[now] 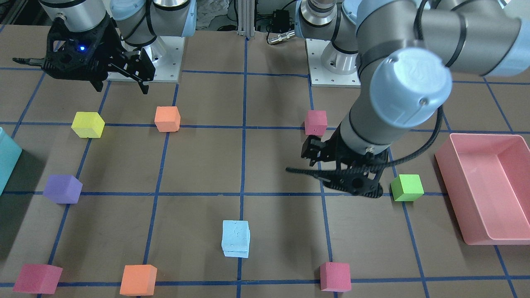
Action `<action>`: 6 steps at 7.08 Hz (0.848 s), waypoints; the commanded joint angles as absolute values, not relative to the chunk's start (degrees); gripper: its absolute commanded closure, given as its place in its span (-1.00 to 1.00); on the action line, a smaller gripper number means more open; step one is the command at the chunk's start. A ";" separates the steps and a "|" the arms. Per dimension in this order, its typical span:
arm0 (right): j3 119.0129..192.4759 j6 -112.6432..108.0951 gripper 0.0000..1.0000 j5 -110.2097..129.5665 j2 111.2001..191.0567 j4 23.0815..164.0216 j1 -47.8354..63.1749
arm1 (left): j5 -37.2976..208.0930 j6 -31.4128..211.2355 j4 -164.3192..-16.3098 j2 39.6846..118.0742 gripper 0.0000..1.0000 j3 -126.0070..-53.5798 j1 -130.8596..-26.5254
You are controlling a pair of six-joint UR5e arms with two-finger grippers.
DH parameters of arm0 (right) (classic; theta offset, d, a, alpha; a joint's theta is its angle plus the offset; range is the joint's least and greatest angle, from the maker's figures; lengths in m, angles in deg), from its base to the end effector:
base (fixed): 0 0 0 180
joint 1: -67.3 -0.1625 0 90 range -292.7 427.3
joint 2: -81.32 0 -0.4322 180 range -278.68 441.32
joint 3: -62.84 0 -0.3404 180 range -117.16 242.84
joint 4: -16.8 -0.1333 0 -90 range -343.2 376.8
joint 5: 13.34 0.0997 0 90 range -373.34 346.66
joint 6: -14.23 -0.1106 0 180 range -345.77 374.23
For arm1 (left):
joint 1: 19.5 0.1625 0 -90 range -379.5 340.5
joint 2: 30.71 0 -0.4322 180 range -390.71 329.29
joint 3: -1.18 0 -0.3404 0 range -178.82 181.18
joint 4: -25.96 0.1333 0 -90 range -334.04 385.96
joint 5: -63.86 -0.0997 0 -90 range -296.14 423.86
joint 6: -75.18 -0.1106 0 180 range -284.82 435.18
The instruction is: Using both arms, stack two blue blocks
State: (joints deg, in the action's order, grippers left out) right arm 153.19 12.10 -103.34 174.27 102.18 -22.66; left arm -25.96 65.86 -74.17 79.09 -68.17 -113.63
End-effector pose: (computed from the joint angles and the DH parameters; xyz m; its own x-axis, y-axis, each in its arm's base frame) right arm 0.1330 -0.4136 0.4955 -0.9993 0.0378 0.0013 0.0379 0.9987 0.0352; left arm -0.1742 -0.5562 0.4490 -0.9728 0.2300 0.0292 0.2317 0.9598 0.1586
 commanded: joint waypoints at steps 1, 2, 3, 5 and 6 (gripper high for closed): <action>153.19 11.77 -1.00 -103.34 174.22 102.06 -22.35 | -26.49 64.55 -74.67 67.51 -0.88 -77.36 -112.23; 153.19 11.59 -1.00 -103.34 174.22 102.06 -22.43 | -26.57 64.72 -71.54 63.98 -1.00 -79.92 -112.13; 153.19 11.94 -1.00 -103.34 174.22 102.06 -22.44 | -27.27 66.98 -67.85 61.68 -1.00 -81.08 -112.05; 153.19 12.03 -1.00 -103.34 174.22 102.15 -22.44 | -27.37 67.09 -63.51 60.78 -1.00 -82.40 -111.87; 153.19 12.03 -1.00 -103.34 174.22 102.15 -22.44 | -27.02 67.70 -62.29 61.04 -1.00 -82.93 -111.87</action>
